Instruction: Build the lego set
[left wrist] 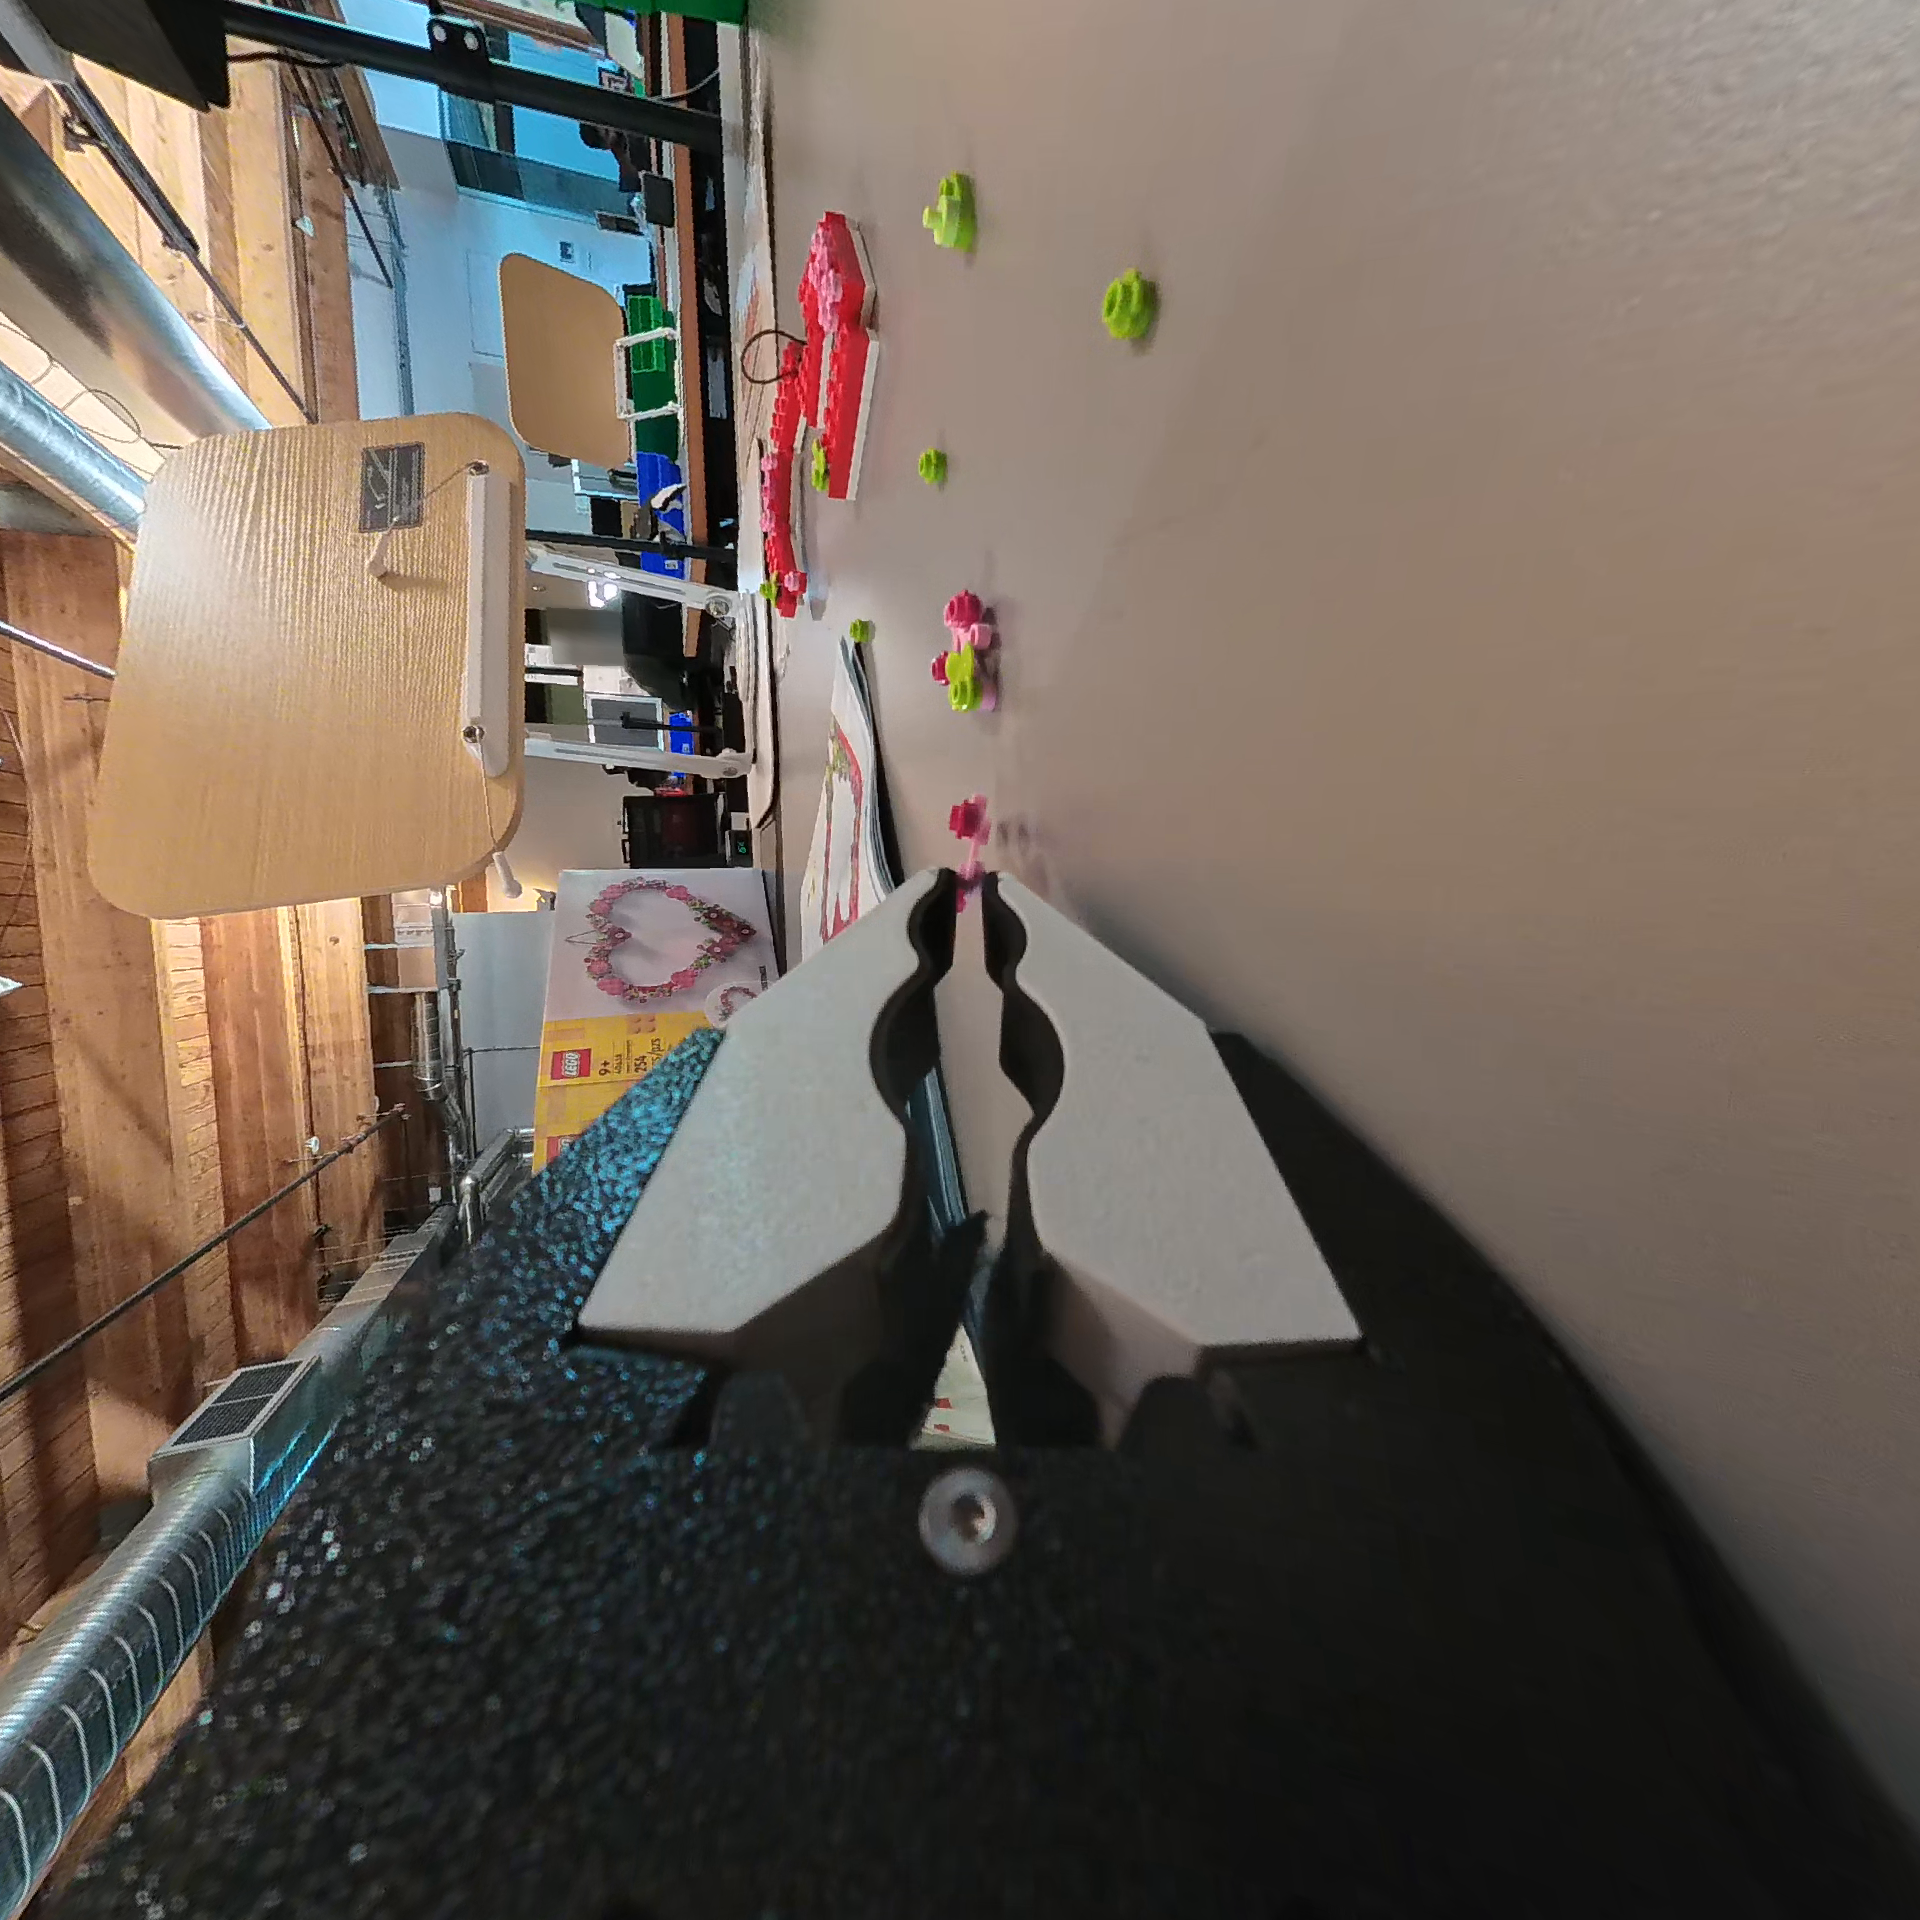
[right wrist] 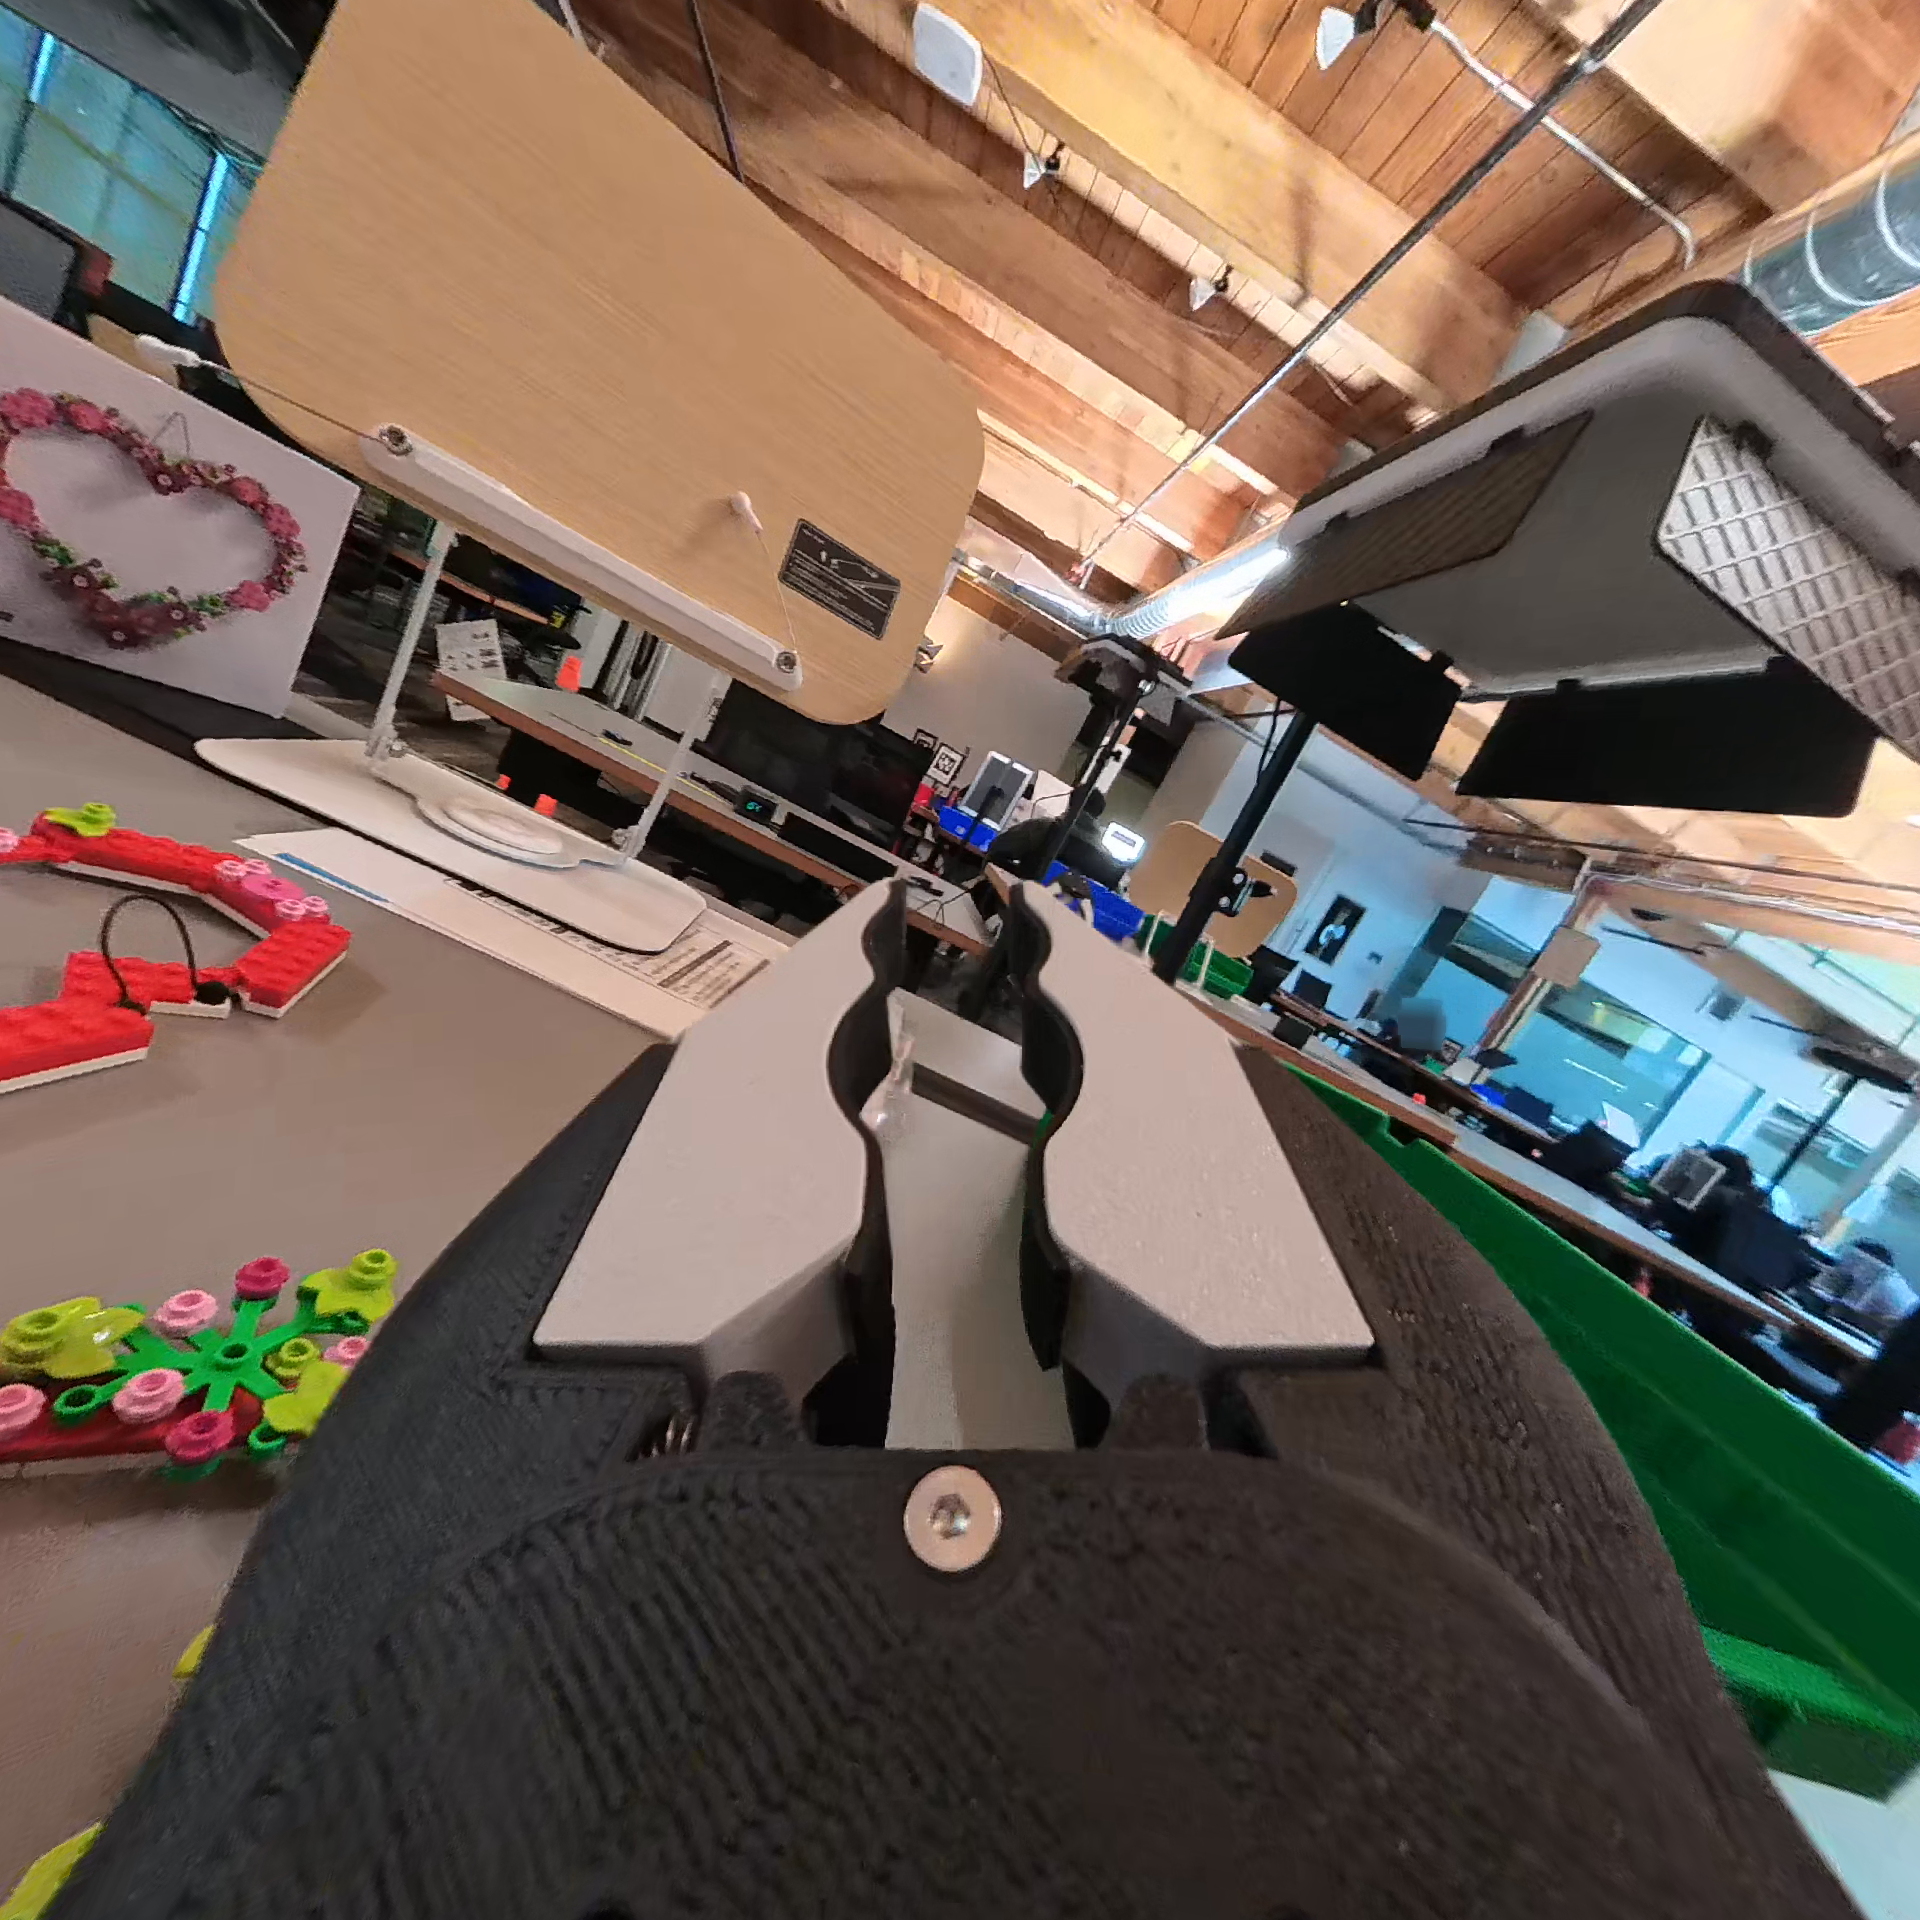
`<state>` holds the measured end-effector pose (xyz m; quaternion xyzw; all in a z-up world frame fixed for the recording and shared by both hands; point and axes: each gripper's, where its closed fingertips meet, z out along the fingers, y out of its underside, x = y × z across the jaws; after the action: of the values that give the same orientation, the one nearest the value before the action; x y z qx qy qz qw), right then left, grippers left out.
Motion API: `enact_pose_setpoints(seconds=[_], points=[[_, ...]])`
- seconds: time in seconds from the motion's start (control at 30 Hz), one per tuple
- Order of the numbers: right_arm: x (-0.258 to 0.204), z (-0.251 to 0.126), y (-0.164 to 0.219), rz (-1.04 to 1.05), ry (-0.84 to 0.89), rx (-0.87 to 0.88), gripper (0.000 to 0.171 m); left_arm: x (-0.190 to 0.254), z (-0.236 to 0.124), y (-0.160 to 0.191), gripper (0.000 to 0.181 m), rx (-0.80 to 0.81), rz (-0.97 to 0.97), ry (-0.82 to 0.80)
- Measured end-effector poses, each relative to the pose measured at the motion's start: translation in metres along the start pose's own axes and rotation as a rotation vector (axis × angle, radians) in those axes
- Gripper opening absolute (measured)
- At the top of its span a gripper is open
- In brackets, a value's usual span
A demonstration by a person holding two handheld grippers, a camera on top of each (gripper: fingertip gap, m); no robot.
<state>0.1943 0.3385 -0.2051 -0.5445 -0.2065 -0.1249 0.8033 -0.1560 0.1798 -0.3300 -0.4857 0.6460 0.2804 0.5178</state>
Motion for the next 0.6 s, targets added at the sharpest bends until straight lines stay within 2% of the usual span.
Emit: enact_pose_setpoints(seconds=[0.13, 0.37, 0.53, 0.6], points=[[-0.006, 0.002, 0.004, -0.032, -0.021, -0.025, 0.015, 0.002, 0.001, 0.000, 0.003, 0.004, -0.037, 0.020], [-0.004, 0.002, 0.007, 0.000, -0.021, -0.031, 0.014, 0.001, 0.004, 0.006, 0.002, -0.001, -0.263, 0.070], [-0.005, 0.001, 0.005, -0.005, -0.027, -0.026, 0.014, 0.000, -0.001, -0.004, 0.004, 0.060, -0.386, 0.120], [-0.005, 0.001, 0.005, -0.005, -0.027, -0.026, 0.014, -0.001, -0.003, -0.011, 0.009, 0.104, -0.452, 0.154]])
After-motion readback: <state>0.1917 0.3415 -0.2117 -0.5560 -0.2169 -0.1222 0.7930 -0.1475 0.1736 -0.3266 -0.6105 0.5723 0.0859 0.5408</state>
